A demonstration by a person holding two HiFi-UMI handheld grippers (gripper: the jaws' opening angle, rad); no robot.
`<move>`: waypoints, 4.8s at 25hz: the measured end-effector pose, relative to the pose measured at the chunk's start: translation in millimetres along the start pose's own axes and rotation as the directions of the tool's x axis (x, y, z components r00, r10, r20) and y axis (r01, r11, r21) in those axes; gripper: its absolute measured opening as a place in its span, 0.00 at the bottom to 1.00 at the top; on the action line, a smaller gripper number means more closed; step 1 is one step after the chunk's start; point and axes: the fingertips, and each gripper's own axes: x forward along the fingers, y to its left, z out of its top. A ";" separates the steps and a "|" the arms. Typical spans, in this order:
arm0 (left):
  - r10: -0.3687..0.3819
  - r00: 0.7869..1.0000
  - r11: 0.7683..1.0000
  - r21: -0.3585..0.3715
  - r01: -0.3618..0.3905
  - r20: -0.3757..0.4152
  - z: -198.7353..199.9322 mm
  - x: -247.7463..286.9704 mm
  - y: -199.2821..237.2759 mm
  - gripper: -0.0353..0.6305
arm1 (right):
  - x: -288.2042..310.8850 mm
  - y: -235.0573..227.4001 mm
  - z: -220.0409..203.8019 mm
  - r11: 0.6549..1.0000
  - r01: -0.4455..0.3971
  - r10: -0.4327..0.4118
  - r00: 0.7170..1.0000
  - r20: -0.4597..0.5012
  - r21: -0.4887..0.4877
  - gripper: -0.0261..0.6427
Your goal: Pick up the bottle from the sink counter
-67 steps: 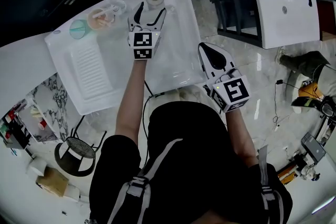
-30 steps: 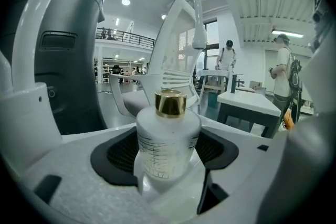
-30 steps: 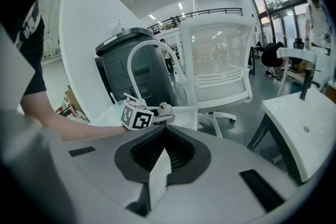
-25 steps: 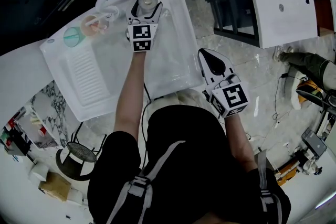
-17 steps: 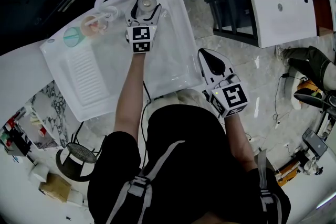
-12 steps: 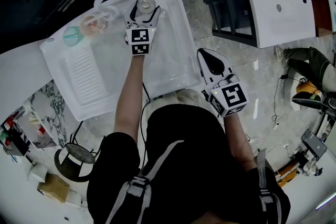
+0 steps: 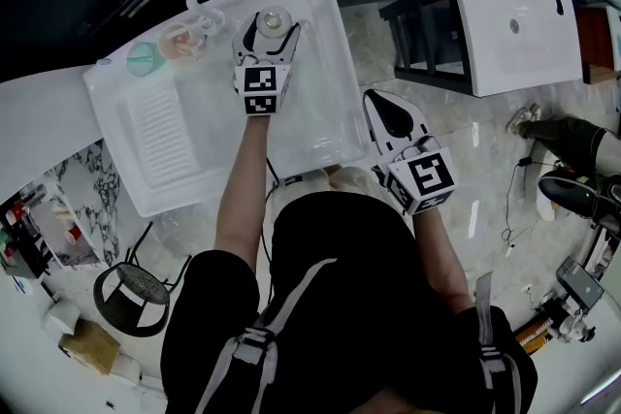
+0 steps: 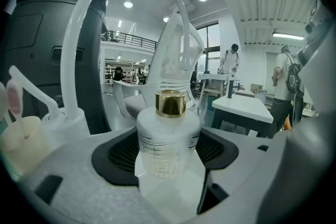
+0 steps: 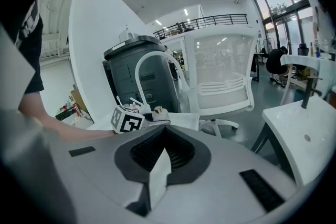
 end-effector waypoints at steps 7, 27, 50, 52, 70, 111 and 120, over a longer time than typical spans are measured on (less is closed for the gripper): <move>0.006 1.000 1.000 -0.010 -0.005 0.031 20.9 -30.9 -15.1 0.54 | -11.6 6.4 5.3 0.999 -0.033 0.033 0.999 0.032 -0.022 0.05; 0.042 0.997 0.999 -0.034 -0.040 0.062 46.1 -130.0 -56.6 0.53 | -42.2 30.5 4.2 0.989 -0.133 0.139 0.987 0.085 -0.066 0.05; 0.082 0.991 0.996 -0.053 -0.076 0.110 57.7 -247.7 -69.1 0.54 | -24.4 97.0 -3.9 0.968 -0.226 0.233 0.971 0.058 -0.107 0.05; 0.077 0.991 0.996 -0.052 -0.071 0.110 53.6 -263.2 -67.0 0.54 | -24.5 110.2 -5.8 0.969 -0.223 0.230 0.971 0.060 -0.110 0.05; -0.001 0.996 0.999 -0.045 0.005 0.088 -1.9 -416.6 -70.5 0.54 | -92.8 238.6 -55.6 0.983 -0.150 0.163 0.979 0.125 -0.102 0.05; -0.010 0.991 0.999 -0.031 0.014 0.130 -26.9 -530.2 -72.6 0.54 | -157.7 333.7 -75.0 0.971 -0.109 0.154 0.965 0.210 -0.212 0.04; -0.026 0.991 1.000 -0.011 0.028 0.134 -27.5 -533.0 -71.5 0.54 | -154.7 344.6 -73.5 0.970 -0.134 0.177 0.962 0.209 -0.201 0.04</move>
